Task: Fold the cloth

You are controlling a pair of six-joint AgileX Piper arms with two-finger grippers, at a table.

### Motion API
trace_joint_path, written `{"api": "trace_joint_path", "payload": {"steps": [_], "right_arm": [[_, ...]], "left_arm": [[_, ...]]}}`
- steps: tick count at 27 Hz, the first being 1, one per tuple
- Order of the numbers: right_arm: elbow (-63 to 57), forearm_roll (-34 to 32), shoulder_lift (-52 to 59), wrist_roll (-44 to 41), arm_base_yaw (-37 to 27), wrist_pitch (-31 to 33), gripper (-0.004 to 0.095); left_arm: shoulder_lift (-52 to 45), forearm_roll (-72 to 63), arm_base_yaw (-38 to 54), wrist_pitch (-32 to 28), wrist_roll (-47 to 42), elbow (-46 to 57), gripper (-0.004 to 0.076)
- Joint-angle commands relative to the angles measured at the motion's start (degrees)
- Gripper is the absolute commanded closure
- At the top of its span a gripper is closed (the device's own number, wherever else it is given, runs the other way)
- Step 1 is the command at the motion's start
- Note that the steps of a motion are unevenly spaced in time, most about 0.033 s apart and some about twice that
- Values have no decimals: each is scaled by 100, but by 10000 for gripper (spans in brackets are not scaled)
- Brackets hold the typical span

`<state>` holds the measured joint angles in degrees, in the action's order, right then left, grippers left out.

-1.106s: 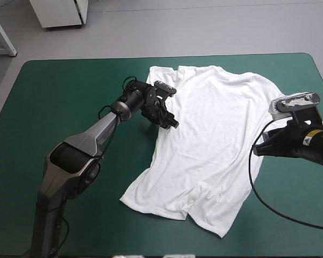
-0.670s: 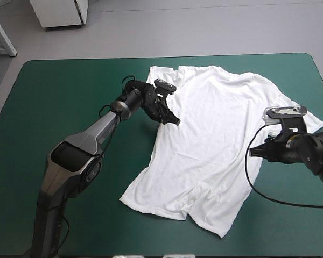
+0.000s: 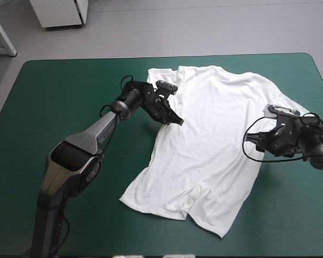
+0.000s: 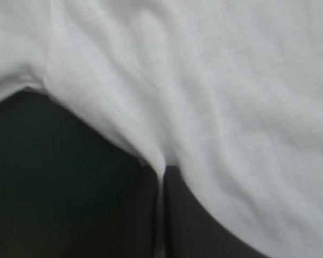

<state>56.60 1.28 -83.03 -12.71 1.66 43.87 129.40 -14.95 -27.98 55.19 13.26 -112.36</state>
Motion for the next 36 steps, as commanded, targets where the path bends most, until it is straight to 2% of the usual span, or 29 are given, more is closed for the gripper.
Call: {"api": "trace_joint_path", "payload": {"steps": [1,4,11,13,17,23,32,36], "right_arm": [[150,88,-81,67,-180,-359,370],[236,245,-573,67,-180,-638,370],[707,591,-1381,100,-148,-727,372],[747,672,-1501,88,-121,-756,405],[761,756,-1717,219,-97,-734,594],[761,1089,-1828,557,-97,-737,928],[761,1118,-1694,557,-97,-510,925],[761,869,-1341,557,-97,-481,925]], "left_arm": [[-100,-173,-47,359,21,-7,734],[-100,-173,-47,349,36,-7,734],[-100,-173,-47,355,36,-7,734],[-100,-173,-47,355,36,-7,734],[-100,-163,-47,355,36,-7,734],[-100,-175,-47,355,36,-7,734],[-256,-108,-34,325,36,-12,734],[-547,156,-34,392,36,-12,734]]}}
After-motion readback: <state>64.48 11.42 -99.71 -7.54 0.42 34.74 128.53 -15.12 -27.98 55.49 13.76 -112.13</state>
